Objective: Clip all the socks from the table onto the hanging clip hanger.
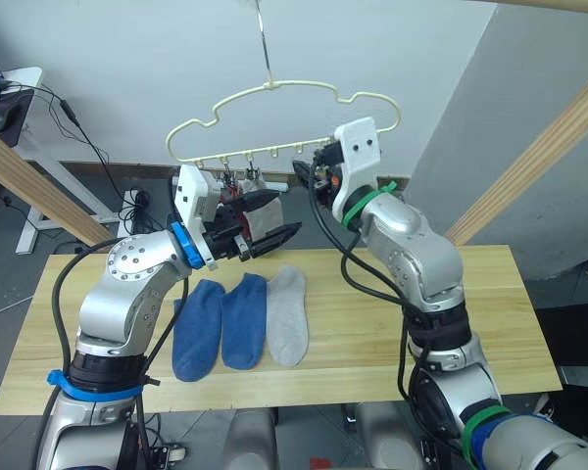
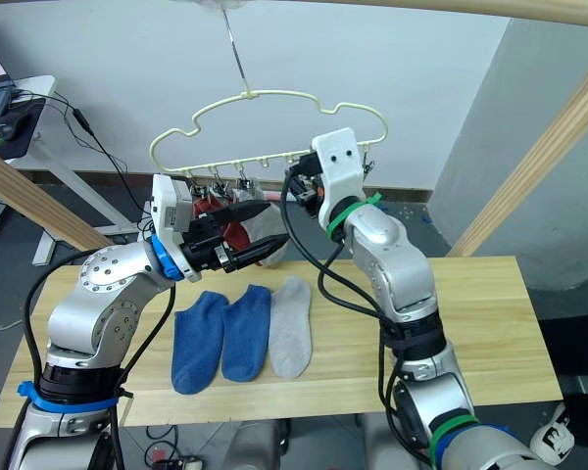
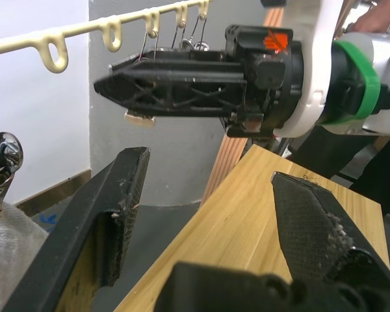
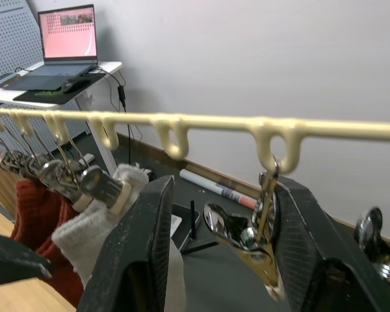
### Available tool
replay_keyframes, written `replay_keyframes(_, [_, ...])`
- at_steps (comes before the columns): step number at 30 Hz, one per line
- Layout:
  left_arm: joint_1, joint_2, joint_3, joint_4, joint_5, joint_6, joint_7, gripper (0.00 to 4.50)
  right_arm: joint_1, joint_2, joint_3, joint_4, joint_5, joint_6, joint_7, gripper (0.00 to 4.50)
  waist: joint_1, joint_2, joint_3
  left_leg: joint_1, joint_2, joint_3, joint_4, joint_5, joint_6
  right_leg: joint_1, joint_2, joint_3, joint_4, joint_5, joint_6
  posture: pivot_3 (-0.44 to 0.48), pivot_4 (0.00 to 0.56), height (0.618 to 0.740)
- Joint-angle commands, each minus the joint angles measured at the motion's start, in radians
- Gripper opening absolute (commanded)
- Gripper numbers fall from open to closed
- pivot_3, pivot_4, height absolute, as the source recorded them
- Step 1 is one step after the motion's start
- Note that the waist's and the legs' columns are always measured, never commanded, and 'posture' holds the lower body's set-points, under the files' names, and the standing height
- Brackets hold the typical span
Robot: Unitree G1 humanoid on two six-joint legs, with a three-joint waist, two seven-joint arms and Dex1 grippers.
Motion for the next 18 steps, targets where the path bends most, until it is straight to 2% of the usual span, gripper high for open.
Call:
replay_keyframes(1, [-0.005,0.0,0.005,-0.034,-0.004,-0.008,0.002,3.41,-0.019,0.011,-0.013,-0.015,0.018,-0.023,-0.006,2.0,0.0,0.0,0.0,0.0,0.0,0.0,0.0,0.0,0.0,0.0,0.0,0.0,0.0,0.0,0.0,-0.06,0.312,0.721])
replay_keyframes(3, [0.002,-0.003,0.005,-0.036,0.003,-0.01,0.011,3.41,-0.021,0.016,-0.018,-0.012,0.02,-0.024,-0.01,1.61,0.0,0.0,0.0,0.0,0.0,0.0,0.0,0.0,0.0,0.0,0.0,0.0,0.0,0.0,0.0,-0.059,0.308,0.721])
replay_keyframes(6, [0.024,-0.006,-0.003,-0.039,0.035,-0.028,0.03,3.41,-0.024,0.019,-0.026,-0.007,0.022,-0.026,-0.015,0.62,0.0,0.0,0.0,0.0,0.0,0.0,0.0,0.0,0.0,-0.001,0.0,0.0,0.0,0.0,0.0,-0.059,0.308,0.721])
replay_keyframes(9, [0.06,-0.003,-0.031,-0.045,0.096,-0.066,0.046,3.41,-0.027,0.019,-0.031,0.0,0.022,-0.03,-0.015,0.01,0.0,0.0,0.0,-0.001,0.0,0.0,0.0,0.0,0.0,-0.001,0.0,0.0,0.0,0.0,-0.001,-0.059,0.308,0.721])
replay_keyframes(11, [0.082,-0.005,-0.049,-0.049,0.126,-0.071,0.061,3.41,-0.029,0.019,-0.033,0.002,0.023,-0.032,-0.015,0.01,0.0,0.0,0.0,-0.002,0.0,0.0,0.0,0.0,0.0,-0.001,0.0,0.0,0.0,0.0,-0.001,-0.055,0.312,0.721])
replay_keyframes(16, [0.156,-0.035,-0.116,-0.023,0.228,-0.026,0.161,4.46,-0.04,0.018,-0.037,0.017,0.023,-0.042,-0.011,0.0,0.0,0.0,0.0,-0.002,0.0,0.0,0.0,0.0,0.0,-0.002,0.0,0.0,0.0,0.0,-0.001,-0.056,0.319,0.721])
replay_keyframes(18, [0.188,-0.055,-0.157,0.014,0.274,-0.016,0.191,4.46,-0.045,0.017,-0.038,0.023,0.022,-0.047,-0.011,0.0,0.0,0.0,0.0,-0.002,0.0,0.0,0.0,0.0,0.0,-0.002,0.0,0.0,0.0,0.0,-0.001,-0.059,0.317,0.721])
